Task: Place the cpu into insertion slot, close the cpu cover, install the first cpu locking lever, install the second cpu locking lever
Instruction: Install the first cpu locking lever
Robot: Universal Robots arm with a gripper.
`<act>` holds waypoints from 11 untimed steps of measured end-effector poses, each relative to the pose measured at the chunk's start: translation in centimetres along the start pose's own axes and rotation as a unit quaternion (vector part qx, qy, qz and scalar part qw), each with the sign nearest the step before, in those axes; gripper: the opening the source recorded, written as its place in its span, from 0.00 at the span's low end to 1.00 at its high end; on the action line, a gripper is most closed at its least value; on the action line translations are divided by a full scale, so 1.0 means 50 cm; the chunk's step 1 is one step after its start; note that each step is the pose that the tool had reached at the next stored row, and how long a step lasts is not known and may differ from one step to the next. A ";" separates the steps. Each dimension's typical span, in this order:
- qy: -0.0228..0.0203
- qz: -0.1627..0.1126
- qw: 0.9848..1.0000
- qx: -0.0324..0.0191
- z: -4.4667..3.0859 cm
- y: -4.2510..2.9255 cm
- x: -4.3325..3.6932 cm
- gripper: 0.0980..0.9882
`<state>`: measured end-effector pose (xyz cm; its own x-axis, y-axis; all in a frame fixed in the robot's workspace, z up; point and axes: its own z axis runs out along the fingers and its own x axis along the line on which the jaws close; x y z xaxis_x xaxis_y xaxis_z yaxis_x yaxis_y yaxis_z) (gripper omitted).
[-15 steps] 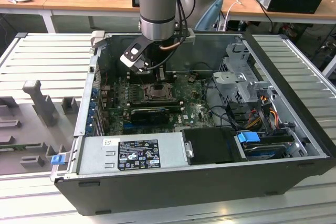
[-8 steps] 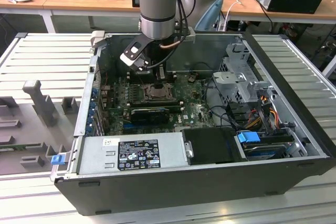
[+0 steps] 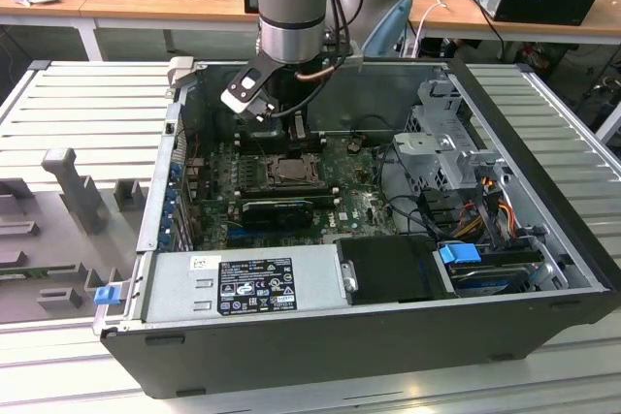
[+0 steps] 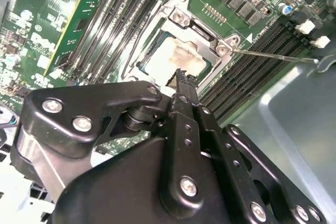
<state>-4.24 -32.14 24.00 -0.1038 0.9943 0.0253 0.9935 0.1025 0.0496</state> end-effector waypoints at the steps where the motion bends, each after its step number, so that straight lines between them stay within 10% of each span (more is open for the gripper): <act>1: 0.000 0.000 1.000 0.000 -0.013 0.001 0.000 0.01; 5: 0.000 0.000 1.000 0.000 -0.057 0.003 0.001 0.01; 11: 0.000 -0.008 1.000 0.000 -0.065 0.003 0.002 0.01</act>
<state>-4.24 -32.14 27.26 -0.1194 0.9925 0.0253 0.9918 0.1180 0.0497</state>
